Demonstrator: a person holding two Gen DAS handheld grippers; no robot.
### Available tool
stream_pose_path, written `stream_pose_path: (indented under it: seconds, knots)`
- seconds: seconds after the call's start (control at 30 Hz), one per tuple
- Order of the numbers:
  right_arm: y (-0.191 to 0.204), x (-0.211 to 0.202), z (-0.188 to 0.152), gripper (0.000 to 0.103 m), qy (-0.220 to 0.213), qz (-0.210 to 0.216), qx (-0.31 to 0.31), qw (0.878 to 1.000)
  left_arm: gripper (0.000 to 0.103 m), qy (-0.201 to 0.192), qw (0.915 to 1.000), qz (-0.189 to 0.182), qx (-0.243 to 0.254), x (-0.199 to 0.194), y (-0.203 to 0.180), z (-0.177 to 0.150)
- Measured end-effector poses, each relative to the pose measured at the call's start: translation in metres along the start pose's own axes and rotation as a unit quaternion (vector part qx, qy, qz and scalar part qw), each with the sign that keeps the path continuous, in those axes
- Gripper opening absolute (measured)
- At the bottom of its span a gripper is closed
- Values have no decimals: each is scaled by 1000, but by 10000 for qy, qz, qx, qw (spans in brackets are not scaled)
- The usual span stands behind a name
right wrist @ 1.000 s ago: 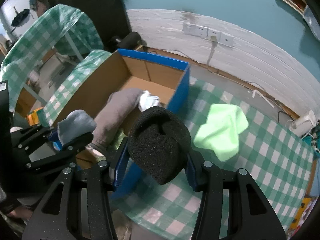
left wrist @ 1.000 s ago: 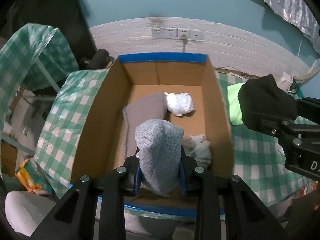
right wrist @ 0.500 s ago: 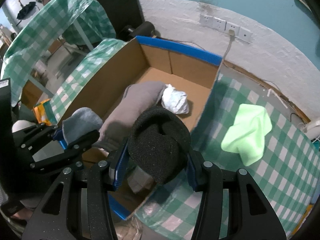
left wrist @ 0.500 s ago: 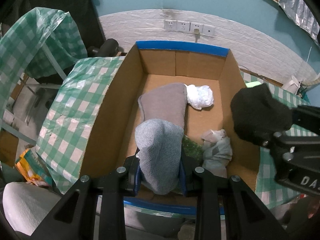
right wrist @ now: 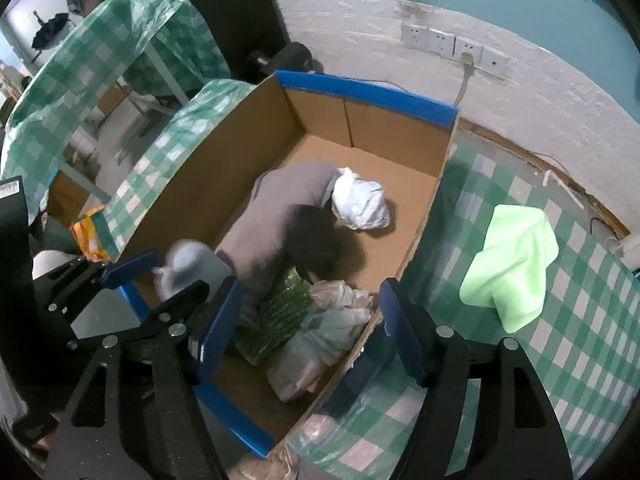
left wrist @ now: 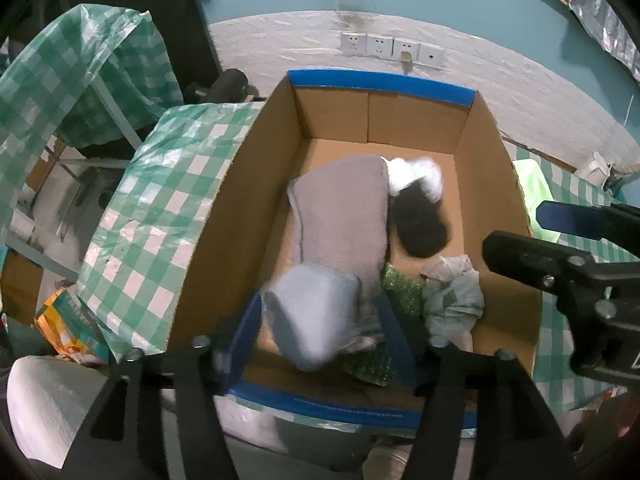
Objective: Organize soft objects
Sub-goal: 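Open both grippers to drop the sock and cap into the box, then move both grippers back over the white foam tube and green cloth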
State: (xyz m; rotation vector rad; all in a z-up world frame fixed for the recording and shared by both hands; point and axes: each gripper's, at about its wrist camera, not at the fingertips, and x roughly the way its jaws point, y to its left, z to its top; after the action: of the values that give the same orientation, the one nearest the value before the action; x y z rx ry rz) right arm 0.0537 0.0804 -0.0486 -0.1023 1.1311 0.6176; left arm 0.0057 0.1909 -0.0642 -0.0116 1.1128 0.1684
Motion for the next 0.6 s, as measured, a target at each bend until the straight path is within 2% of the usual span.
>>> stream_pose_path:
  seconds: [0.17, 0.6]
  knots:
    - [-7, -6, -2, 73, -44, -74, 45, 10000, 75, -88, 9999, -8, 58, -5, -5, 1]
    - [-38, -27, -16, 72, -153, -303, 321, 9989, 78, -289, 9987, -135, 399, -21, -34, 4]
